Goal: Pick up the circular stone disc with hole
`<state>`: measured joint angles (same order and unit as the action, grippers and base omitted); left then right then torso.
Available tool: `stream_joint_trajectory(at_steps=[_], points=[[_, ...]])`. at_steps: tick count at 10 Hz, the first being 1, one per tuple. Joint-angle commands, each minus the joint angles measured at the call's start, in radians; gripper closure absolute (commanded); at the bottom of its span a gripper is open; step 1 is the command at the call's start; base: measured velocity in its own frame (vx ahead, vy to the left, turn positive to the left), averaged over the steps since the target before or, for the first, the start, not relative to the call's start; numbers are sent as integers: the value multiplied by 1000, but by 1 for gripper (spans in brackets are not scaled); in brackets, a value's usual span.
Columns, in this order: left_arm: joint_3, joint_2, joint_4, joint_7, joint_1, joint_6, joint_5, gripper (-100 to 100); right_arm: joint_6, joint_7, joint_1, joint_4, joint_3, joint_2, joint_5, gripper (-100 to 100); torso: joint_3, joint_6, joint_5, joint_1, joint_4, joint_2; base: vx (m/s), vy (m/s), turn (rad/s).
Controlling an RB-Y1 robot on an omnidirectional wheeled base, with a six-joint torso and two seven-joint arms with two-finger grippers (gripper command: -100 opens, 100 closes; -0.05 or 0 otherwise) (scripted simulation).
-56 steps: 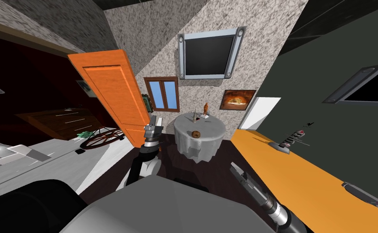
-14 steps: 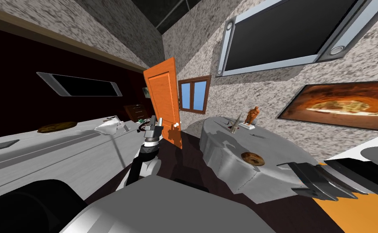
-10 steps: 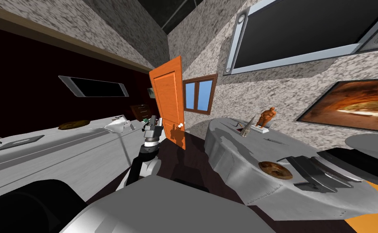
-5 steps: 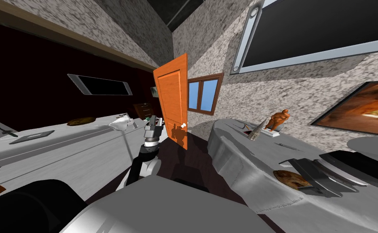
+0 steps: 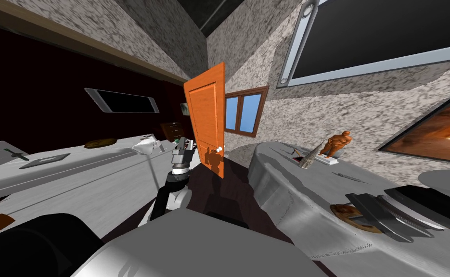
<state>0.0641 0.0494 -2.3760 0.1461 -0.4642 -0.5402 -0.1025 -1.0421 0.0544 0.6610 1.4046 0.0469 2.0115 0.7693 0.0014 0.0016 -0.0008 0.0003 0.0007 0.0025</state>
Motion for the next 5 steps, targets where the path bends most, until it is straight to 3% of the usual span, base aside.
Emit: stream_joint_trajectory(at_steps=[1, 3, 4, 5], points=[[0, 0, 0, 0, 0, 0, 0, 0, 0, 0, 0, 0, 0, 0, 0, 100, 0, 0, 0, 0, 0, 0, 0, 0, 0], [0, 0, 0, 0, 0, 0, 0, 0, 1, 0, 0, 0, 0, 0, 0, 100, 0, 1, 0, 0, 0, 0, 0, 0, 0], [0, 0, 0, 0, 0, 0, 0, 0, 1, 0, 0, 0, 0, 0, 0, 0, 0, 0, 0, 0, 0, 1, 0, 0, 0], [0, 0, 0, 0, 0, 0, 0, 0, -23, -14, -29, -1, 0, 17, -1, 100, 0, 0, 0, 0, 0, 1, -24, -13, -108]])
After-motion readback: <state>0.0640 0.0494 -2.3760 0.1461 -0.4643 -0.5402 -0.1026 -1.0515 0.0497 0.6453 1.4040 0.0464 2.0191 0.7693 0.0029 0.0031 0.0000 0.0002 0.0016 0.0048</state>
